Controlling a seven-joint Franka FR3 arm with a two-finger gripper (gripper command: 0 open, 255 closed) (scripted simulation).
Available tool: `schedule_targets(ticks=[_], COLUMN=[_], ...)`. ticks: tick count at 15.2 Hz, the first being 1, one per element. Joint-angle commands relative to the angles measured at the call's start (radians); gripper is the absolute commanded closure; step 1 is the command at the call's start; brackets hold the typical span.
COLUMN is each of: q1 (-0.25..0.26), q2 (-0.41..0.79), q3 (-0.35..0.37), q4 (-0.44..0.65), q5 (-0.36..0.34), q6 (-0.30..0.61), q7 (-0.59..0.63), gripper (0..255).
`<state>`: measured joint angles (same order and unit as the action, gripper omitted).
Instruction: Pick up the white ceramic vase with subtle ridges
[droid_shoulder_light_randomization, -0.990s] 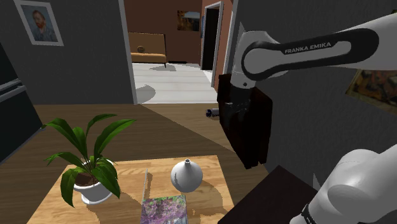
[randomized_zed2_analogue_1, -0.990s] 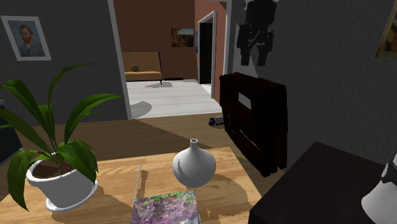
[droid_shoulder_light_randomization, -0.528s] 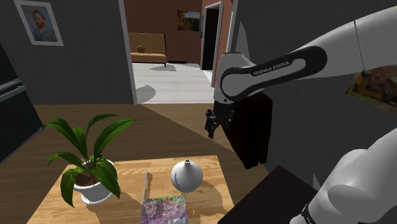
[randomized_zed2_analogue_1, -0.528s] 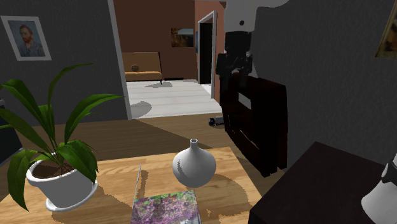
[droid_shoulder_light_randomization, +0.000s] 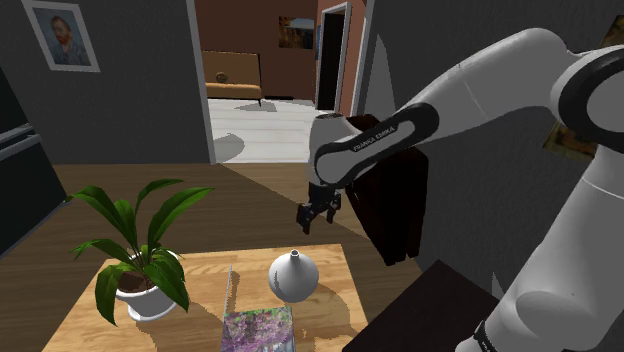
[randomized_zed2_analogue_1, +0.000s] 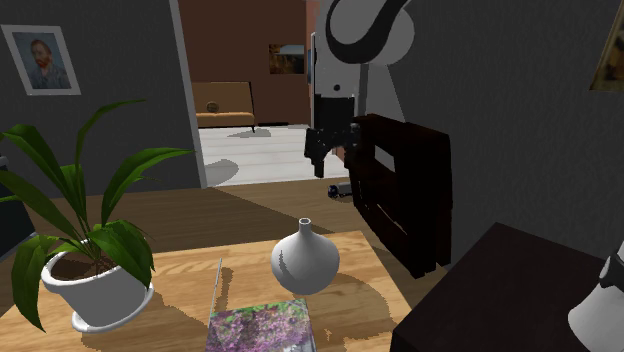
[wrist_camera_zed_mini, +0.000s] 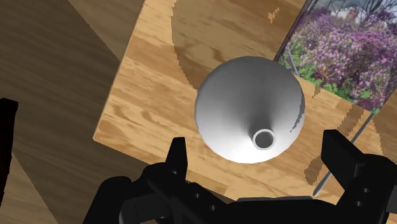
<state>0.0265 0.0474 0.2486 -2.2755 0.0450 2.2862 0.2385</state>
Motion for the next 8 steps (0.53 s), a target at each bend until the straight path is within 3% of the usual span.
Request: schedule_targets(ticks=[1, 8], q1=[0.007, 0.064], q2=[0.076, 0.356], q3=[0.003, -0.023], q4=[0.029, 0.207], q5=[-0.031, -0.142], q6=[0.042, 0.124], q7=[0.031, 0.137], gripper=[0, 0])
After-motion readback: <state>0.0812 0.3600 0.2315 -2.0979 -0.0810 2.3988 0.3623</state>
